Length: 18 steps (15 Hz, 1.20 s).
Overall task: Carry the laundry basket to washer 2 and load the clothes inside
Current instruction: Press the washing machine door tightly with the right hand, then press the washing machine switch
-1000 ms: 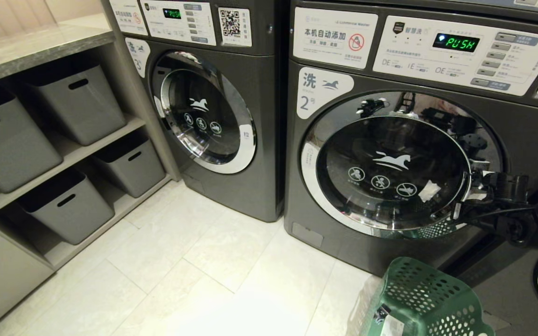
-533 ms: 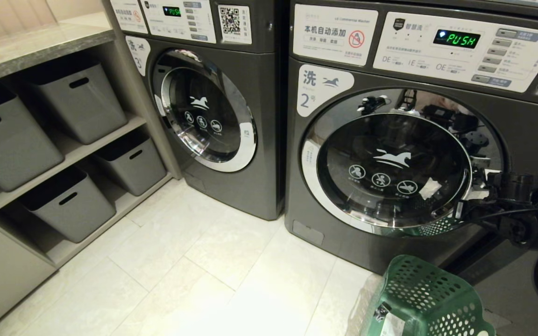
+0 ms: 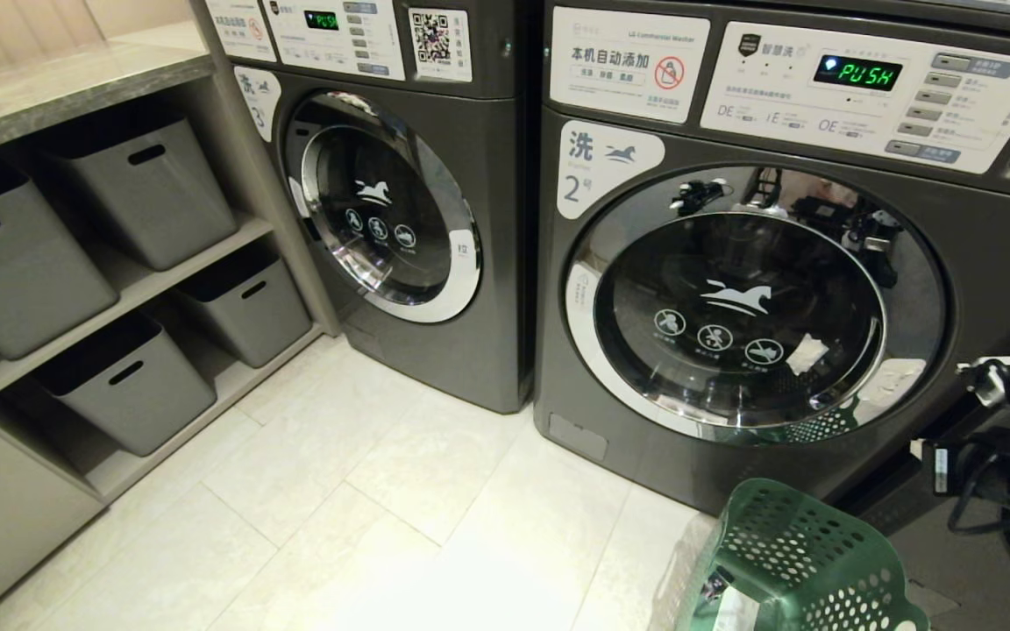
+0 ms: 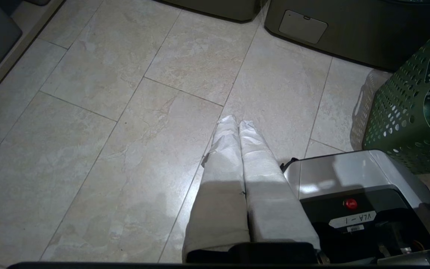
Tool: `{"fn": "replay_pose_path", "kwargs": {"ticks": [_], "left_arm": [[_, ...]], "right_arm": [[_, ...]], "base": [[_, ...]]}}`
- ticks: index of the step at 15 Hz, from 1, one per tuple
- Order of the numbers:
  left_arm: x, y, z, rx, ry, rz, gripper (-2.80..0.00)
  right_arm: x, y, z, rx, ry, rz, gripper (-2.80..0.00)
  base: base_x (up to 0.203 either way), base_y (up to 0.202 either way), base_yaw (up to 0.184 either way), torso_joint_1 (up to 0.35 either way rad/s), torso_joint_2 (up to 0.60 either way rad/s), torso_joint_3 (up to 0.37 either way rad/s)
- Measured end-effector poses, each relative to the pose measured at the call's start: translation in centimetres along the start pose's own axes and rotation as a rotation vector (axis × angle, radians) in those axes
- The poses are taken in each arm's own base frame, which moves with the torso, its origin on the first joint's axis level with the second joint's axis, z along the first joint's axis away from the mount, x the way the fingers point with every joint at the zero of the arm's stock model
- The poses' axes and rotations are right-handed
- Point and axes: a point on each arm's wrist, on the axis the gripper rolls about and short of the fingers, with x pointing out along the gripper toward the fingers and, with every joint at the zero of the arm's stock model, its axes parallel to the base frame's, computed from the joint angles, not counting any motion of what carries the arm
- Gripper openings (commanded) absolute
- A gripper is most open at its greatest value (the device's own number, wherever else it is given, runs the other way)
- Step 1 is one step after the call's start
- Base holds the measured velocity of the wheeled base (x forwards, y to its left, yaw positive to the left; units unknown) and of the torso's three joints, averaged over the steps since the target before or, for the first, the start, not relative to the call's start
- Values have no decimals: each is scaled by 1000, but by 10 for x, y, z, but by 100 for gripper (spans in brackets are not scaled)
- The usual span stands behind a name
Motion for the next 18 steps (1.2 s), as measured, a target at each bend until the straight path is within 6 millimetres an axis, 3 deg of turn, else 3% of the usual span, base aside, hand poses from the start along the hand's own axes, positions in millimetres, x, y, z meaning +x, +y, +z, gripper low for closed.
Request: {"fn": "replay_pose_path", "kwargs": {"ticks": [4, 8, 11, 14, 18], "left_arm": [[0, 0, 0, 0, 0, 0, -280], [0, 0, 0, 0, 0, 0, -280], [0, 0, 0, 0, 0, 0, -280], [0, 0, 0, 0, 0, 0, -280], [0, 0, 0, 0, 0, 1, -280]], "right_arm": [[-70, 36, 28, -48, -250, 168, -280], [-117, 66, 95, 1, -632, 344, -280], [-113, 73, 119, -29, -758, 319, -280], [-96, 77, 158, -2, -832, 238, -280], [-71, 81, 194, 117, -780, 207, -280]], "base": [[0, 0, 0, 0, 0, 0], [0, 0, 0, 0, 0, 0], [0, 0, 0, 0, 0, 0], [0, 0, 0, 0, 0, 0], [0, 0, 0, 0, 0, 0]]}}
